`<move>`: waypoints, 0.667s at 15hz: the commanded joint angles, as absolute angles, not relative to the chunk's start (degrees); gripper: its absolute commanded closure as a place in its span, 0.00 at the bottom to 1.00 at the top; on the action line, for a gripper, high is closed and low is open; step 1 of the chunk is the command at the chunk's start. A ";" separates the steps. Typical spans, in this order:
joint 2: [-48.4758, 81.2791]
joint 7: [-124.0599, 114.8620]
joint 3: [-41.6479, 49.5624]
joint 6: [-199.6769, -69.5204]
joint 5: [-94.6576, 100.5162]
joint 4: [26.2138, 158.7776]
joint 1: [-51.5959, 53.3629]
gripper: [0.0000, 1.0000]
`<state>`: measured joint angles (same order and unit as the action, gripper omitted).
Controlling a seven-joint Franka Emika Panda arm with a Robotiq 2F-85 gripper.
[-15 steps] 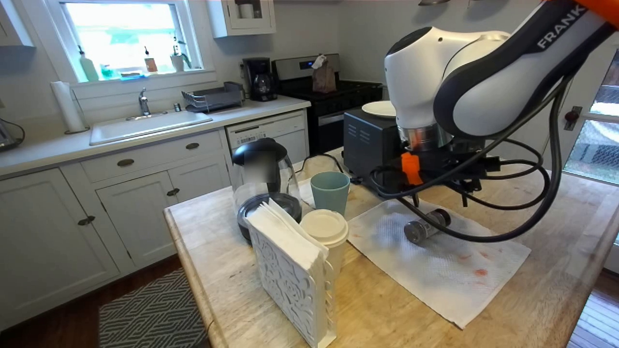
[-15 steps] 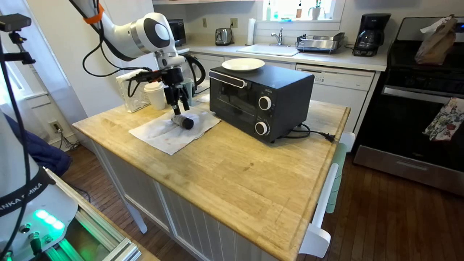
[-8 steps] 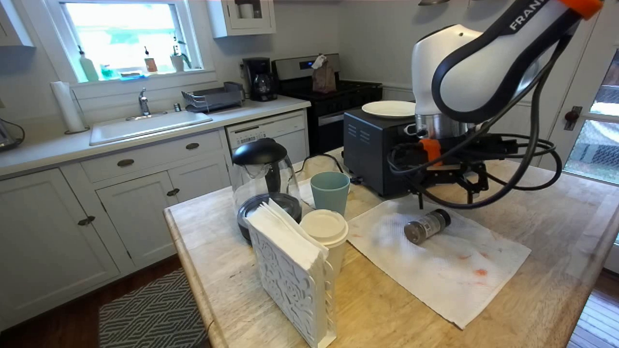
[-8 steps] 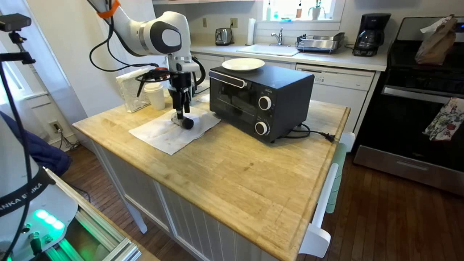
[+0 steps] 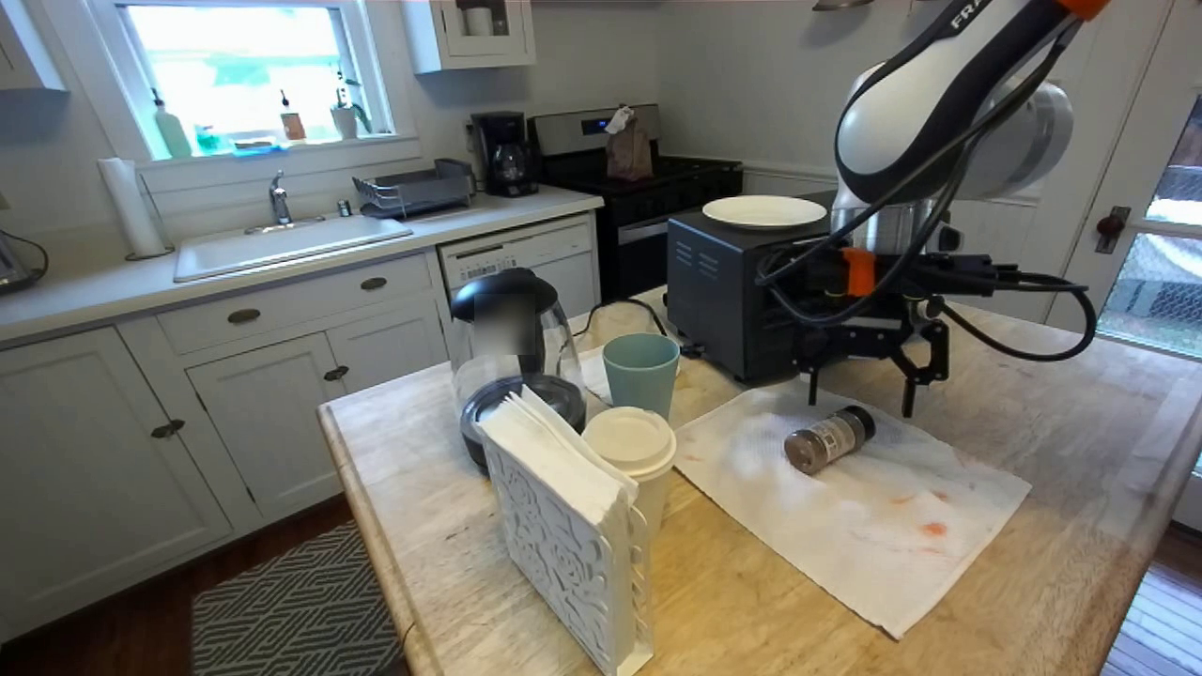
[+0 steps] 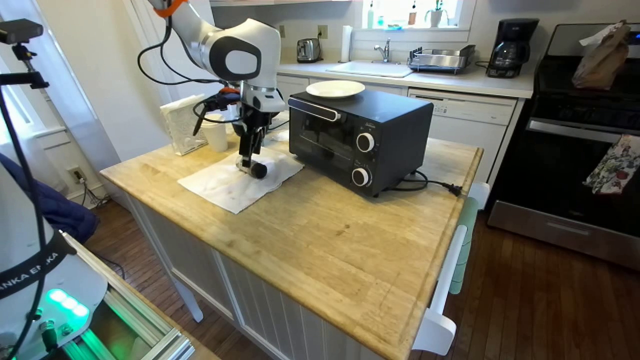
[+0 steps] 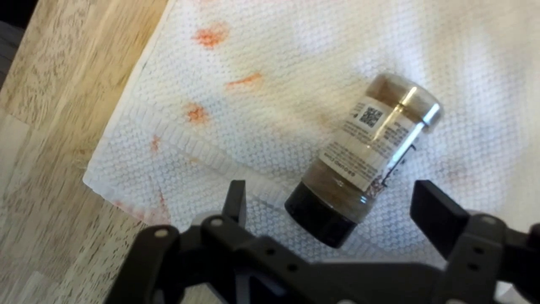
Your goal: Put the spice shaker on the white towel, remove it and put it upright on the countertop
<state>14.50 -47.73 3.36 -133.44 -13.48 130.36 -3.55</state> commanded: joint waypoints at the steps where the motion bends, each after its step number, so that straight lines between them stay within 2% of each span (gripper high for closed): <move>1: 15.59 -47.19 4.61 -130.12 -18.06 129.48 -4.42 0.00; 10: 17.58 -47.41 6.10 -132.60 -22.57 129.19 -4.85 0.00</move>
<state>16.17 -48.01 6.35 -131.99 -19.61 130.25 -4.46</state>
